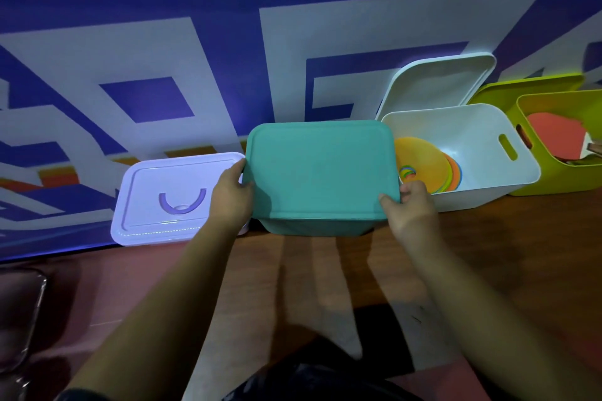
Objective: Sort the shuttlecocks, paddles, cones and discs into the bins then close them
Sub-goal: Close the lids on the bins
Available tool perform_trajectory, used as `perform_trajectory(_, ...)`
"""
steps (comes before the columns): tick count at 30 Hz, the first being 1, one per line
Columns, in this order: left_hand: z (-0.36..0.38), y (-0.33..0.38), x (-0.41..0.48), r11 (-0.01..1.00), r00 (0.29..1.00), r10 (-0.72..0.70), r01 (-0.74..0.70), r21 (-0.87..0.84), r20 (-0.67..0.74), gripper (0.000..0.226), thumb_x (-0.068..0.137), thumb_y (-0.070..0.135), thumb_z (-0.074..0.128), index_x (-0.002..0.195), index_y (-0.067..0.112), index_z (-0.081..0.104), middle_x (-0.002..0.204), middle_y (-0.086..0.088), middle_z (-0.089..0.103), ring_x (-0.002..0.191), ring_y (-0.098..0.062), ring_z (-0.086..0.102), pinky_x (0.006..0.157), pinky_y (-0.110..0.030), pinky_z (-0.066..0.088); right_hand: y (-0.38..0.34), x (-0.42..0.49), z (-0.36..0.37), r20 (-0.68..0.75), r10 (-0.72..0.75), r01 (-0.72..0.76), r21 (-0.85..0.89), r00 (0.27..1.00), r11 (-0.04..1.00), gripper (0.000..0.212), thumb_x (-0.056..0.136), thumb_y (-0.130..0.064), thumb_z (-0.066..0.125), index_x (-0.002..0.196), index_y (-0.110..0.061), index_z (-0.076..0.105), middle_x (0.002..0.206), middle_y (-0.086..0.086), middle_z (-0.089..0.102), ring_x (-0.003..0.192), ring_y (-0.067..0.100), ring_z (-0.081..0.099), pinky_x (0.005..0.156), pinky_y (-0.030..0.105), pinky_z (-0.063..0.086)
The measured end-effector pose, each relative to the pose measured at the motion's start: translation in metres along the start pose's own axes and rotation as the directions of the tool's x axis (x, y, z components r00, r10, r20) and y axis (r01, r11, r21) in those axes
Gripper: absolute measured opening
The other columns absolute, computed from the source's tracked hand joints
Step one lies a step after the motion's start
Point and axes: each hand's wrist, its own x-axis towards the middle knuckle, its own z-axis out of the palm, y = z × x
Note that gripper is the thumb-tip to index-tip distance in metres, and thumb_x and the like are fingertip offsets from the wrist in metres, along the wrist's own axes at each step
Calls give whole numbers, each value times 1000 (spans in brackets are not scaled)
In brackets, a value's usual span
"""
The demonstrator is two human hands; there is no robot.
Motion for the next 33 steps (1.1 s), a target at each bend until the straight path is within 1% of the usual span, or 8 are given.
perform_trajectory(5, -2, -11, 5, 986, 998, 42, -48, 162, 39, 51, 102, 29, 53, 153, 27, 50, 147, -2, 60, 125, -32, 61, 106, -51, 52, -10, 1, 0, -11, -23, 21, -89, 1000, 996, 36, 87, -29, 80, 107, -9, 58, 109, 19, 65, 106, 40, 61, 91, 48, 53)
perform_trajectory(8, -1, -5, 8, 968, 993, 94, -107, 228, 69, 49, 100, 30, 63, 147, 20, 54, 138, -8, 62, 120, -32, 60, 97, -37, 48, -4, 8, 3, 12, -6, 7, -117, 1000, 993, 41, 86, -40, 74, 108, -8, 60, 109, 16, 66, 108, 40, 62, 93, 48, 54)
perform_trajectory(10, 2, -2, 10, 945, 989, 109, -133, 297, 97, 50, 97, 37, 68, 141, 16, 54, 128, -13, 61, 116, -34, 58, 90, -37, 46, 6, 15, 7, 22, -24, 27, -124, 999, 992, 45, 82, -46, 68, 111, -12, 60, 110, 15, 68, 108, 40, 64, 94, 50, 55)
perform_trajectory(13, 6, 4, 12, 926, 991, 64, -103, 363, 119, 69, 92, 49, 72, 146, 15, 45, 130, -18, 54, 116, -37, 55, 96, -45, 48, -3, 8, 3, 66, -110, 120, -179, 992, 976, 43, 95, -31, 68, 134, -16, 59, 120, 17, 62, 114, 41, 59, 100, 50, 51)
perform_trajectory(17, 9, 16, 20, 893, 988, -48, -24, 449, 147, 87, 89, 57, 73, 155, 16, 34, 137, -19, 49, 123, -39, 54, 98, -48, 50, -7, 7, 2, 119, -151, 178, -270, 981, 946, 60, 105, -27, 59, 161, -28, 38, 121, 20, 49, 112, 42, 53, 101, 45, 47)
perform_trajectory(22, 13, 23, 21, 845, 979, -138, 37, 534, 149, 111, 83, 67, 73, 164, 17, 15, 149, -21, 40, 132, -43, 50, 106, -54, 49, -9, 15, 2, 210, -79, 156, -380, 974, 912, 65, 109, -31, 52, 167, -24, 24, 131, 25, 45, 119, 47, 52, 104, 45, 45)
perform_trajectory(27, 17, 23, 23, 833, 973, -174, 64, 550, 150, 115, 84, 68, 72, 166, 19, 6, 157, -24, 32, 137, -46, 47, 109, -56, 46, -18, 23, 2, 265, -85, 210, -488, 961, 847, 67, 110, -33, 48, 167, -13, 19, 144, 29, 44, 122, 49, 53, 101, 47, 47)
perform_trajectory(33, 13, 31, 31, 811, 957, -195, 33, 585, 216, 120, 84, 68, 72, 166, 20, -1, 160, -25, 32, 140, -46, 46, 112, -55, 43, -30, 22, 4, 256, -92, 223, -550, 962, 805, 83, 106, -51, 53, 165, -3, 19, 154, 25, 37, 127, 45, 56, 102, 48, 50)
